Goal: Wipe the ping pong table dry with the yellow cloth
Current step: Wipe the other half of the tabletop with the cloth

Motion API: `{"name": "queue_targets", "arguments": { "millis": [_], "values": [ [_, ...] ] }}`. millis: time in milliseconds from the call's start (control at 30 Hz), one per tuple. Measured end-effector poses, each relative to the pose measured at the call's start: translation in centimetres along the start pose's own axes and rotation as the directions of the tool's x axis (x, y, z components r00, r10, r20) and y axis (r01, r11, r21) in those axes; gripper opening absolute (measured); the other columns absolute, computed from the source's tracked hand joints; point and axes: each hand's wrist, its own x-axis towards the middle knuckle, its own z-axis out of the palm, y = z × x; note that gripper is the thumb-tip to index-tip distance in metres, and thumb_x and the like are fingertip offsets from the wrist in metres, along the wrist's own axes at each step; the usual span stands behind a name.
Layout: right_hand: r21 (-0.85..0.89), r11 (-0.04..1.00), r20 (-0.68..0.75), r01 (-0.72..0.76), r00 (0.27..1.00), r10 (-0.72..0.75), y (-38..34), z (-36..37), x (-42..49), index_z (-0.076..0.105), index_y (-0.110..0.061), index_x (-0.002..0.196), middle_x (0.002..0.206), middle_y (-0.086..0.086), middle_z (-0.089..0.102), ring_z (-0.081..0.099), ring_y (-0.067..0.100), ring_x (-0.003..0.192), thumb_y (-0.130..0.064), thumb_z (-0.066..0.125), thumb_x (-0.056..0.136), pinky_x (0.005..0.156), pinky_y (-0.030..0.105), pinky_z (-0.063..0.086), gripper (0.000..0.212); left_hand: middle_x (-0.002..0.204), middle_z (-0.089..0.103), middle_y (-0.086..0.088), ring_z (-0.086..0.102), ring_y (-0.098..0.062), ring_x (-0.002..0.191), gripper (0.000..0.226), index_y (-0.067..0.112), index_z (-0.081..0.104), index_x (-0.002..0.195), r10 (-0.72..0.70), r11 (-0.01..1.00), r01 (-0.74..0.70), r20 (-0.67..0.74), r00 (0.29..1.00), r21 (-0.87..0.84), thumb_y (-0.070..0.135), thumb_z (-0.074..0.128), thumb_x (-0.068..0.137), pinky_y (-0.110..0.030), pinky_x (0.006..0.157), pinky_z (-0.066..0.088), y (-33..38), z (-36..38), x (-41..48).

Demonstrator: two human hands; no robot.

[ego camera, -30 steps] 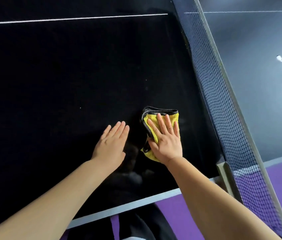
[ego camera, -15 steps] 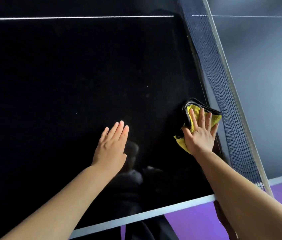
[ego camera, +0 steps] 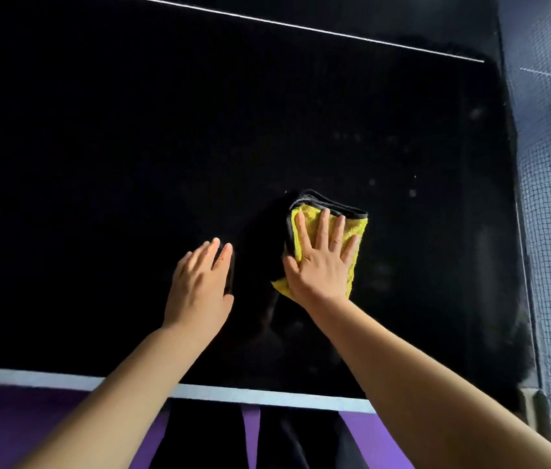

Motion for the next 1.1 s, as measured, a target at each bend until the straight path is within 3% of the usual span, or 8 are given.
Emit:
{"name": "queue_targets", "arguments": {
  "millis": [67, 167, 333, 567, 800, 900, 1100],
  "values": [
    [-0.029, 0.995, 0.016, 0.094, 0.995, -0.094, -3.8, 0.8, -0.6, -0.018, -0.039, 0.152, 0.161, 0.007, -0.026, -0.031, 0.033, 0.144, -0.056, 0.015, 0.085, 0.114, 0.057, -0.020, 0.076, 0.157, 0.015, -0.007, 0.013, -0.020, 0.144, 0.081, 0.016, 0.013, 0.151, -0.039, 0.999, 0.039, -0.004, 0.999, -0.006, 0.030, 0.062, 0.087, -0.033, 0.117, 0.007, -2.6, -0.1, -1.4],
    [-0.091, 0.970, 0.053, 0.225, 0.974, -0.221, -8.6, 1.9, -1.7, -0.018, -0.037, 0.152, 0.160, 0.007, -0.027, -0.032, 0.034, 0.144, -0.056, 0.027, 0.093, 0.114, 0.058, -0.020, 0.077, 0.156, 0.019, -0.007, 0.017, -0.021, 0.144, 0.081, 0.015, 0.018, 0.150, -0.098, 0.995, 0.097, -0.010, 0.995, -0.018, 0.027, 0.065, 0.086, -0.034, 0.116, 0.009, -5.9, -0.2, -3.3],
    [-0.164, 0.880, 0.106, 0.447, 0.895, -0.434, -15.0, 3.3, -2.2, -0.013, -0.037, 0.154, 0.160, 0.007, -0.024, -0.030, 0.034, 0.144, -0.060, 0.027, 0.096, 0.114, 0.059, -0.020, 0.074, 0.153, 0.028, -0.008, 0.024, -0.023, 0.141, 0.080, 0.013, 0.028, 0.147, -0.176, 0.984, 0.175, -0.025, 0.984, -0.013, 0.025, 0.070, 0.081, -0.035, 0.115, 0.017, -9.8, -0.2, -4.9],
    [-0.233, 0.756, 0.120, 0.611, 0.790, -0.602, -15.9, 2.0, 2.7, -0.008, -0.043, 0.154, 0.164, 0.000, -0.014, -0.021, 0.028, 0.149, -0.060, 0.025, 0.098, 0.118, 0.057, -0.011, 0.067, 0.151, 0.030, -0.006, 0.027, -0.022, 0.139, 0.079, 0.013, 0.029, 0.147, -0.222, 0.975, 0.221, -0.028, 0.975, -0.013, 0.028, 0.070, 0.082, -0.035, 0.113, 0.022, -11.5, -0.3, -4.4],
    [-0.207, 0.839, 0.043, 0.503, 0.862, -0.506, -9.9, 0.1, 5.6, -0.006, -0.042, 0.154, 0.165, -0.001, -0.011, -0.018, 0.026, 0.150, -0.059, 0.018, 0.095, 0.119, 0.054, -0.011, 0.065, 0.147, 0.034, -0.002, 0.030, -0.020, 0.135, 0.076, 0.015, 0.029, 0.147, -0.174, 0.985, 0.173, -0.030, 0.984, -0.019, 0.029, 0.067, 0.083, -0.033, 0.112, 0.022, -6.6, -0.9, -0.3],
    [-0.207, 0.876, 0.015, 0.436, 0.897, -0.442, -4.9, -1.0, 6.4, -0.008, -0.041, 0.153, 0.164, -0.001, -0.012, -0.018, 0.025, 0.150, -0.059, 0.009, 0.090, 0.120, 0.054, -0.009, 0.068, 0.145, 0.035, -0.002, 0.031, -0.021, 0.135, 0.075, 0.014, 0.030, 0.146, -0.118, 0.993, 0.117, -0.030, 0.993, -0.015, 0.028, 0.067, 0.083, -0.034, 0.113, 0.022, -3.2, -1.1, 1.8],
    [-0.146, 0.960, -0.064, 0.238, 0.966, -0.249, 6.7, -2.9, 8.0, -0.010, -0.044, 0.149, 0.165, -0.003, -0.010, -0.017, 0.023, 0.150, -0.059, 0.012, 0.088, 0.121, 0.052, -0.007, 0.067, 0.148, 0.030, 0.000, 0.025, -0.019, 0.137, 0.072, 0.017, 0.026, 0.147, 0.017, 1.000, -0.017, -0.021, 1.000, -0.015, 0.029, 0.063, 0.087, -0.032, 0.114, 0.016, 5.6, -1.4, 6.7]
  ]
}}
